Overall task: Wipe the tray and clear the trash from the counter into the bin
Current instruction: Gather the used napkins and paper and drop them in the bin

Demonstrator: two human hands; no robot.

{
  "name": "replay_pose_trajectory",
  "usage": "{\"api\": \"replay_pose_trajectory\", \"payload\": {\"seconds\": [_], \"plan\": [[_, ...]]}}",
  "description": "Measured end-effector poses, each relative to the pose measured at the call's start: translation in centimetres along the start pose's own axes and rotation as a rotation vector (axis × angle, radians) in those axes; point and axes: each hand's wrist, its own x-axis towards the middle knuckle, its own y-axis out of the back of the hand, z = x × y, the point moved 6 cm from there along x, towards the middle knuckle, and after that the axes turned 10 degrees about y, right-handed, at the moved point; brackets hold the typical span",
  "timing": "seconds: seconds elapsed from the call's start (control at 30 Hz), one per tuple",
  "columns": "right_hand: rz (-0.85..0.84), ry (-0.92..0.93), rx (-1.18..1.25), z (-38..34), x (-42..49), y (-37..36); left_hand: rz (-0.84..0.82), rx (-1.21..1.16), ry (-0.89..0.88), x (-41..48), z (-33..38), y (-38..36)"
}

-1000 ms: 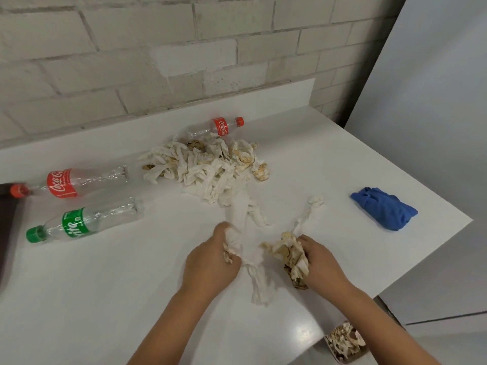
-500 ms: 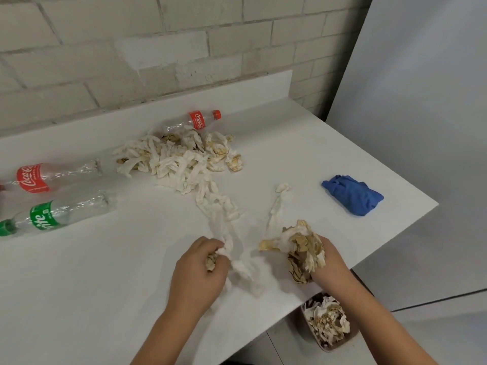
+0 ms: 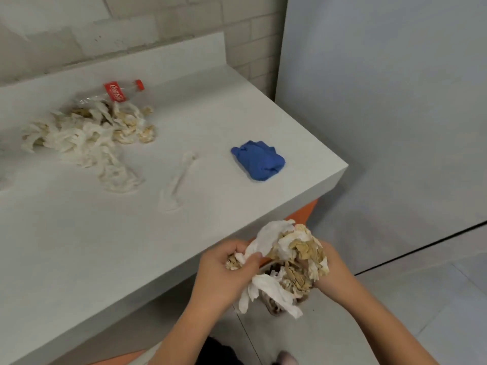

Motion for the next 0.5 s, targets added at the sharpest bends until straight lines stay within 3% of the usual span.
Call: {"api": "replay_pose_trajectory", "payload": {"seconds": [0.23,0.33,0.5], "plan": [[0.022,-0.237,0.01,17.1,1.7,-0.2,-0.049,-0.03,0.382,6.9,-14.5,-11.0],[0.025,-0.331,-0.092,28.2,3.7,-2.5,-0.052,0.058,0.569,11.1,-23.5,-15.2],[-0.107,-0.464,-0.301,44.8,6.7,-8.1,-0.001,0.222,0.697,18.1,-37.2,-20.3]]}}
